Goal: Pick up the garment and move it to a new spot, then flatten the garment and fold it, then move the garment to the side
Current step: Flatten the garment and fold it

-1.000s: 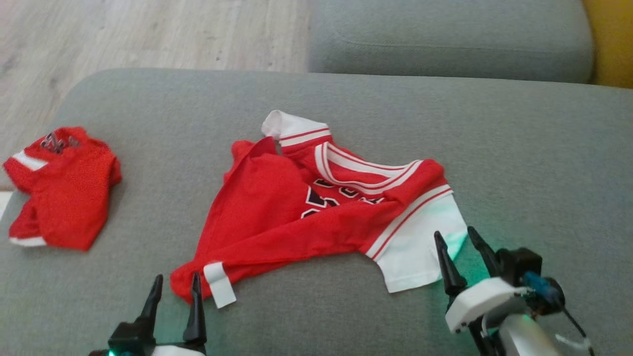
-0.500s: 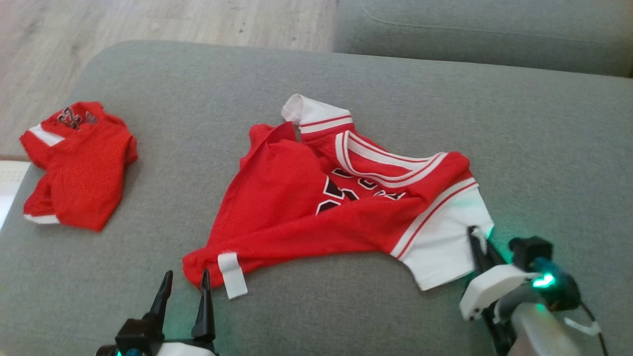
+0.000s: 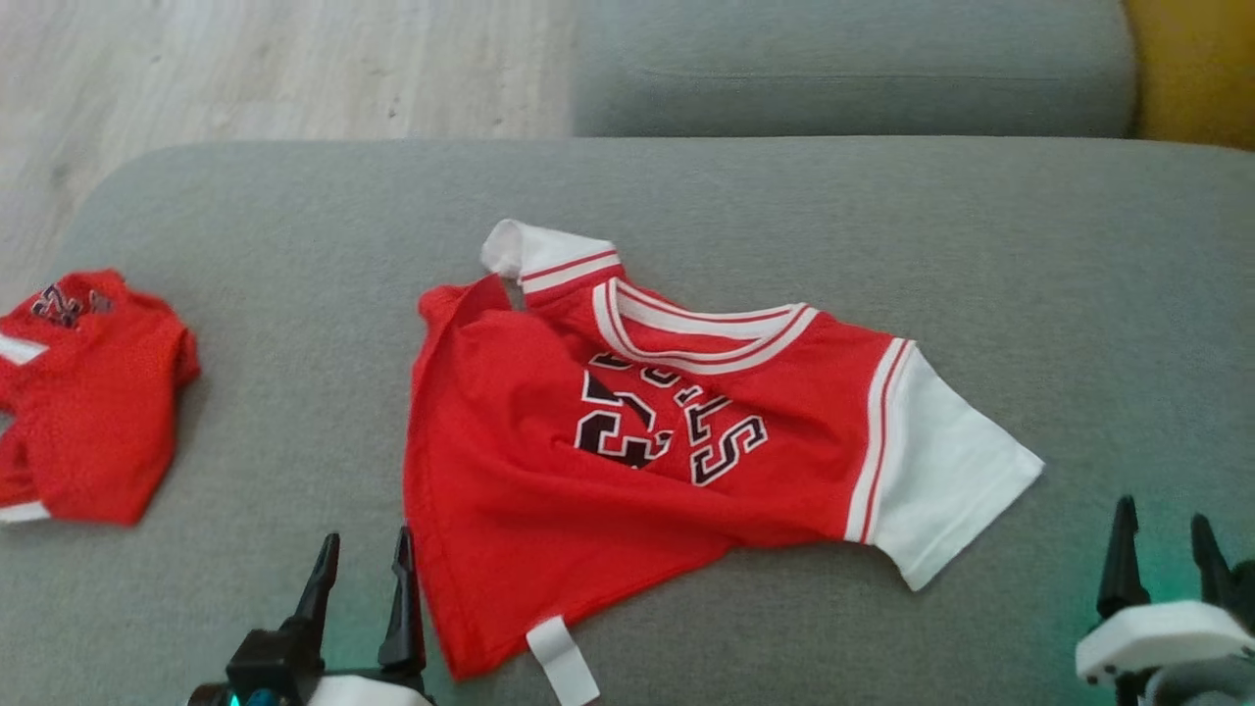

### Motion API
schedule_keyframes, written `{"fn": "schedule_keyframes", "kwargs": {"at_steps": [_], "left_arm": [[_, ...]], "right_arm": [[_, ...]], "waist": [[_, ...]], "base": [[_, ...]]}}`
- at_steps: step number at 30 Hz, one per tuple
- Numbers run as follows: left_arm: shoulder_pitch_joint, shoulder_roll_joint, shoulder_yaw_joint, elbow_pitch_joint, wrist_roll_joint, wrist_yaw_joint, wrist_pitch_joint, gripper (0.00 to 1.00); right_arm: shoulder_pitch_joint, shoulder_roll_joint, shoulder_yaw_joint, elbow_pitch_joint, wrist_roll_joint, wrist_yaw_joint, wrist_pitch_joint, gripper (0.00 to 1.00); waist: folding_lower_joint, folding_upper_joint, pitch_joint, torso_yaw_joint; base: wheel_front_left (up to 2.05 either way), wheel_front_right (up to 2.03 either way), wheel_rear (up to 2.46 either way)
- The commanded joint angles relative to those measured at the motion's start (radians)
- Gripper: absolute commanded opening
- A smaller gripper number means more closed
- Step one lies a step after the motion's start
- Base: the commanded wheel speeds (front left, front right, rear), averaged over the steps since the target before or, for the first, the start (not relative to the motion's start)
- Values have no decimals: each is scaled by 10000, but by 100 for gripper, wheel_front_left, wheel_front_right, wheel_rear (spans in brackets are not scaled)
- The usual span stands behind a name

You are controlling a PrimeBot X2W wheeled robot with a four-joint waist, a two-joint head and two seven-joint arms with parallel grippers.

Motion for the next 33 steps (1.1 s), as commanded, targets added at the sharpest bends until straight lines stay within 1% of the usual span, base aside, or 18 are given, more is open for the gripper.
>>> {"fn": "schedule_keyframes", "kwargs": {"at_steps": [1,2,7,9,14,22,27,30,33], "left_arm": [[-241,1,348,-337,-44,47,-95,100],[-223,1,371,-347,-30,56,-95,100],[-210,1,463,-420,101,125,-95,100],[-199,1,491,-460,152,151,-95,100],[-125,1,556,-510,228,166,-95,100],[-71,1,519,-476,149,32,-95,100],[-17,1,-21,210,-412,-390,-95,100],[-43,1,-570,835,-836,-608,-95,100],[-123,1,-1141,1552,-1236,-727,-95,100]], "right_arm": [[-560,-56,404,-662,-100,-7,-121,100],[-566,-56,555,-889,-80,-7,-121,100],[-519,-56,2011,-2615,139,-7,-121,100],[-416,-56,2378,-2925,148,-7,-121,100],[-253,-56,2885,-2701,101,-7,-121,100],[-225,-56,3015,-2359,188,-7,-122,100],[-221,-56,3000,-2213,218,-7,-122,100],[-249,-56,2982,-2185,206,-7,-122,100],[-279,-56,2910,-2147,183,-7,-122,100]], "waist": [[0,0,-68,-165],[0,0,-86,-208],[0,0,-111,-275],[0,0,-122,-250],[0,0,-194,-156],[0,0,-203,-138],[0,0,-100,-225],[0,0,-38,-275],[0,0,6,-302]], "base": [[0,0,0],[0,0,0],[0,0,0],[0,0,0],[0,0,0],[0,0,0],[0,0,0],[0,0,0],[0,0,0]]}}
